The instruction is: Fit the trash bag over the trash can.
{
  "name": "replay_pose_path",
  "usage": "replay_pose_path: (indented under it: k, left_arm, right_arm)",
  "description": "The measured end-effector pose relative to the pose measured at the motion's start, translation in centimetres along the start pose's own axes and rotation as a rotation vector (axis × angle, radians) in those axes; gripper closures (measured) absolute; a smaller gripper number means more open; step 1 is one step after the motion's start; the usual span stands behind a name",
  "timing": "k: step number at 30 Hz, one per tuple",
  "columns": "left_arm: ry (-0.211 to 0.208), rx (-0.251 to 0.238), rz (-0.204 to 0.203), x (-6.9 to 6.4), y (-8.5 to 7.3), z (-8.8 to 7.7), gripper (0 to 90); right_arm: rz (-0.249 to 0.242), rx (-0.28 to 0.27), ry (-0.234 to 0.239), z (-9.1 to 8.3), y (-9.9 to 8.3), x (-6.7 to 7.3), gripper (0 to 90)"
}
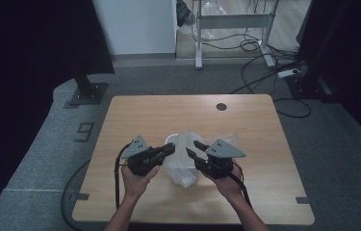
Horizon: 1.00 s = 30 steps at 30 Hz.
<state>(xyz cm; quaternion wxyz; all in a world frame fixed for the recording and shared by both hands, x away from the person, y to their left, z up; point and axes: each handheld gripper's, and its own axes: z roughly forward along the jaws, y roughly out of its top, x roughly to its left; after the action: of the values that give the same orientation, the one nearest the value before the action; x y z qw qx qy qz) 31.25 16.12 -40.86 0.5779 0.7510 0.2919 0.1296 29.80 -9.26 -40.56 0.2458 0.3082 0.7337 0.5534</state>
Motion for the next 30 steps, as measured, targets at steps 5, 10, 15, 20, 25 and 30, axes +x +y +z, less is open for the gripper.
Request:
replay_pose_path:
  k: [5,10,15,20,25,30]
  left_arm:
    - [0.002,-0.003,0.007,-0.2,0.2,-0.4,62.9]
    - [-0.005,0.018,0.021,-0.3,0.6,-0.8,62.8]
    - [-0.033,0.020,0.011,-0.2,0.5,-0.9,68.4]
    - [-0.027,-0.005,0.013,-0.1,0.4,-1.2,78.1]
    - [-0.026,-0.013,0.011,-0.1,0.4,-1.2,82.3]
    - [-0.032,-0.018,0.004,-0.1,0.2,-1.0,85.6]
  right_arm:
    - [-0.012,0.004,-0.003,-0.2,-0.1,0.1,61.0]
    - [-0.014,0.002,-0.004,-0.6,-0.2,0.0,61.0]
    - [-0.012,0.006,-0.007,-0.8,-0.3,-0.2,61.0]
    - [-0.012,0.007,-0.004,-0.7,-0.4,-0.2,61.0]
    - [-0.025,0.001,0.019,-0.4,-0.3,0.3,61.2]
    - [-0.023,-0.001,0.043,0.5,-0.1,0.6,61.8]
